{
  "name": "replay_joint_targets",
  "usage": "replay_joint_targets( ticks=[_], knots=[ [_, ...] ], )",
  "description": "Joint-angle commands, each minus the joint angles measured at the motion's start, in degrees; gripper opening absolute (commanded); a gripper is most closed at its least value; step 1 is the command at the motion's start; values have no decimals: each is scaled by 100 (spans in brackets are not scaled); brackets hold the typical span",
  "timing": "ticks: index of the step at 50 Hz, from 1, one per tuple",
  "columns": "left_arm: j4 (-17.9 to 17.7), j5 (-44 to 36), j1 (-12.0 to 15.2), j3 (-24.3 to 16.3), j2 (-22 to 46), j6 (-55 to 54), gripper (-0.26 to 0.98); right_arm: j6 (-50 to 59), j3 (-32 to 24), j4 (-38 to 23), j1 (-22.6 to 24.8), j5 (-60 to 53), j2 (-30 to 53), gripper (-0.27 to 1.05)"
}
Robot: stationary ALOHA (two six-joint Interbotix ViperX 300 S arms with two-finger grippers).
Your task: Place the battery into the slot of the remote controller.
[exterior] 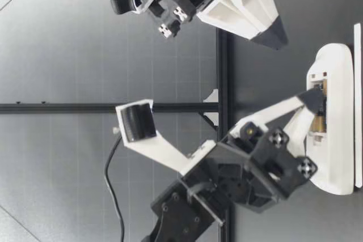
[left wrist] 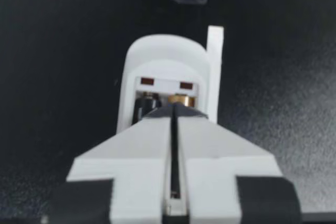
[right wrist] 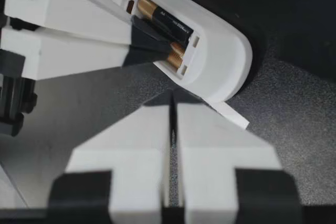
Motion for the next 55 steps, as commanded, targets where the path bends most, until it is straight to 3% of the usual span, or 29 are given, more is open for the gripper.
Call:
replay_joint_targets(
  ticks=[1,11,24,35,55],
  knots=[
    [-35,44,-26,53,0,9,-15,-9,-79,-35,-70,-35,-149,-14],
    [-44,35,-26,132,-352,9,-15,-62,-141,-554,-70,-35,-211,-14],
    [-44,35,-62,334,-1107,9,-15,-598,-422,-2531,-70,141,-396,-14],
    [-44,35,-97,633,-1758,18,-15,-1222,-659,-3665,-70,492,-527,-14],
    [-44,35,-114,967,-2206,18,-15,-1986,-519,-3832,-53,501,-853,-14]
  ],
)
